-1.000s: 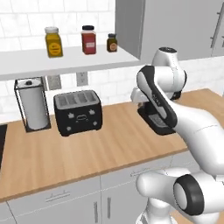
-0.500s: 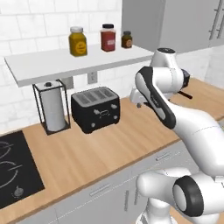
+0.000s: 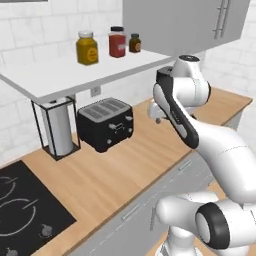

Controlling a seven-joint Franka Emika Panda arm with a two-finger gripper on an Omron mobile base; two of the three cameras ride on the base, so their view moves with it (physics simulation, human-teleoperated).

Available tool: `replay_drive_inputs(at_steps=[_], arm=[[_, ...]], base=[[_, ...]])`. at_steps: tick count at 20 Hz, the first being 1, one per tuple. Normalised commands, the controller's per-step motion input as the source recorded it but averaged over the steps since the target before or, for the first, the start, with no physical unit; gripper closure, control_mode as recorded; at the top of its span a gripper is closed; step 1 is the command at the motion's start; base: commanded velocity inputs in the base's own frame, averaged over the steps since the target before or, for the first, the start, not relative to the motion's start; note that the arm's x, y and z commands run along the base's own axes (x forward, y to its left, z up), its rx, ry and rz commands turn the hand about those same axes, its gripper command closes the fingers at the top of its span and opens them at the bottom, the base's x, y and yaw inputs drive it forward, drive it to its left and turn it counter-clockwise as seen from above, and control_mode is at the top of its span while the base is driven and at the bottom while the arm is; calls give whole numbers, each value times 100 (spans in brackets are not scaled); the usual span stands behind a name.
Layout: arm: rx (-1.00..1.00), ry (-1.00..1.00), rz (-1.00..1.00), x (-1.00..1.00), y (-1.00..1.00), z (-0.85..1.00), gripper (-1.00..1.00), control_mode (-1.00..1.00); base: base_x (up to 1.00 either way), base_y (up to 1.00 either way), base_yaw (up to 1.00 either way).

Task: Take a straw from the drawer in front and place it inside the glass cup on the dining counter.

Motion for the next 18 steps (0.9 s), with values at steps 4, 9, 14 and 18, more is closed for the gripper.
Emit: replay_drive_inputs(at_steps=[4, 9, 14, 18], arm=[[0, 0, 0, 0, 0, 0, -100, 100], [0, 0, 0, 0, 0, 0, -100, 100], [0, 0, 0, 0, 0, 0, -100, 100], [0, 0, 0, 0, 0, 0, -100, 100]], base=[[23, 20, -34], [18, 43, -33], [10, 51, -30], [3, 48, -29]])
